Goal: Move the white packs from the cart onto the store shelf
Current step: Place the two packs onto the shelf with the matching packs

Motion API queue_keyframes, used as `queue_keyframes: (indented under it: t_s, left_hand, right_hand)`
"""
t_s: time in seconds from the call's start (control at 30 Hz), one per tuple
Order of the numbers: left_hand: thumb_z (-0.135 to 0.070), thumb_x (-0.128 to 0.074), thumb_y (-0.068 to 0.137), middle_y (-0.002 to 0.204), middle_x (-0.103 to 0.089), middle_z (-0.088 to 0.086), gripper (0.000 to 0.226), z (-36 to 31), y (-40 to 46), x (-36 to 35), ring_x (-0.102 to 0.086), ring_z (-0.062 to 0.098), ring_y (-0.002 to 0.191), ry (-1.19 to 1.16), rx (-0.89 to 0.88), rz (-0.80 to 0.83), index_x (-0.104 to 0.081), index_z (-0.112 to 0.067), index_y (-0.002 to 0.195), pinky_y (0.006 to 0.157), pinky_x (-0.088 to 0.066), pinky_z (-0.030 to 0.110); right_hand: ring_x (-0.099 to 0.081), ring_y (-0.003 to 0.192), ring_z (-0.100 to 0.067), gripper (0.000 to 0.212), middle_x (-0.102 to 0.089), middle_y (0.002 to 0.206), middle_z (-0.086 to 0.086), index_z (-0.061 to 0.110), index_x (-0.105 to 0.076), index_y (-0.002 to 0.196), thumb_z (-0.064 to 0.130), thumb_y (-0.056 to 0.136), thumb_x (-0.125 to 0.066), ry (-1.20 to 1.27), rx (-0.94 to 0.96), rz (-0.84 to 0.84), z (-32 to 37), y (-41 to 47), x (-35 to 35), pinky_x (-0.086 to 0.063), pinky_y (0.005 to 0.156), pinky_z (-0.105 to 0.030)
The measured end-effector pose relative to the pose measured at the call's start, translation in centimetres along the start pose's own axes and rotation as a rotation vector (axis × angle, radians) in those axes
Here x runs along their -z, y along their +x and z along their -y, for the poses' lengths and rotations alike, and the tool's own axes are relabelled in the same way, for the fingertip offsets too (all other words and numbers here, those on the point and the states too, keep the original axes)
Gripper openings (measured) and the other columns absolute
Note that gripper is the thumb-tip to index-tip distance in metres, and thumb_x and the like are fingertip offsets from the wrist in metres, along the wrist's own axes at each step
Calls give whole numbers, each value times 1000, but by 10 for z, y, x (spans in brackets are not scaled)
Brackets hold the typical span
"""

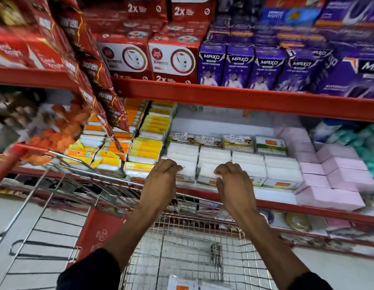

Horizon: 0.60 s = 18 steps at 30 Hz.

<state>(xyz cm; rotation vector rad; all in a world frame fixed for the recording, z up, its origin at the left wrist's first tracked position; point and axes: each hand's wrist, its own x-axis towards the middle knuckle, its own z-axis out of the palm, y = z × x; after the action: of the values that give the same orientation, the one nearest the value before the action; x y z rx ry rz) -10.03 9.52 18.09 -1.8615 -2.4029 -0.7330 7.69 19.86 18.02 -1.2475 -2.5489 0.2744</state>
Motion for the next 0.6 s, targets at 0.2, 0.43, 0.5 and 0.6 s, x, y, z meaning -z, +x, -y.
queue_keyframes:
  t_s: [0.2, 0.43, 0.5, 0.6]
  left_hand:
    - [21, -69, 69, 101, -69, 7, 48, 8, 2, -17, -62, 27, 96, 5, 31, 63, -71, -6, 109, 78, -61, 42]
    - [24, -67, 66, 99, -70, 7, 52, 10, 3, -29, -64, 26, 92, 17, 35, 85, -72, -7, 107, 71, -62, 41]
    - [23, -66, 67, 101, -70, 7, 52, 12, 3, -32, -64, 26, 94, 16, 44, 90, -72, -8, 108, 72, -62, 42]
    - [23, -64, 68, 103, -69, 8, 53, 13, 4, -35, -64, 27, 95, 14, 52, 91, -71, -8, 110, 73, -62, 43]
  right_hand:
    - [-58, 97, -23, 34, -65, 99, -1, 17, -66, 101, -6, 76, -67, -25, -12, 55, -3, 4, -20, -51, 83, -37]
    - [-60, 93, -23, 32, -67, 97, -2, 15, -68, 99, -7, 76, -68, -34, -16, 57, -4, 7, -32, -51, 77, -37]
    - [-59, 94, -23, 32, -67, 98, -1, 16, -68, 100, -6, 76, -68, -41, -10, 59, -4, 7, -34, -51, 77, -36]
    - [-59, 94, -23, 33, -67, 97, -1, 16, -68, 99, -6, 75, -70, -46, -5, 47, -5, 7, -37, -49, 77, -36]
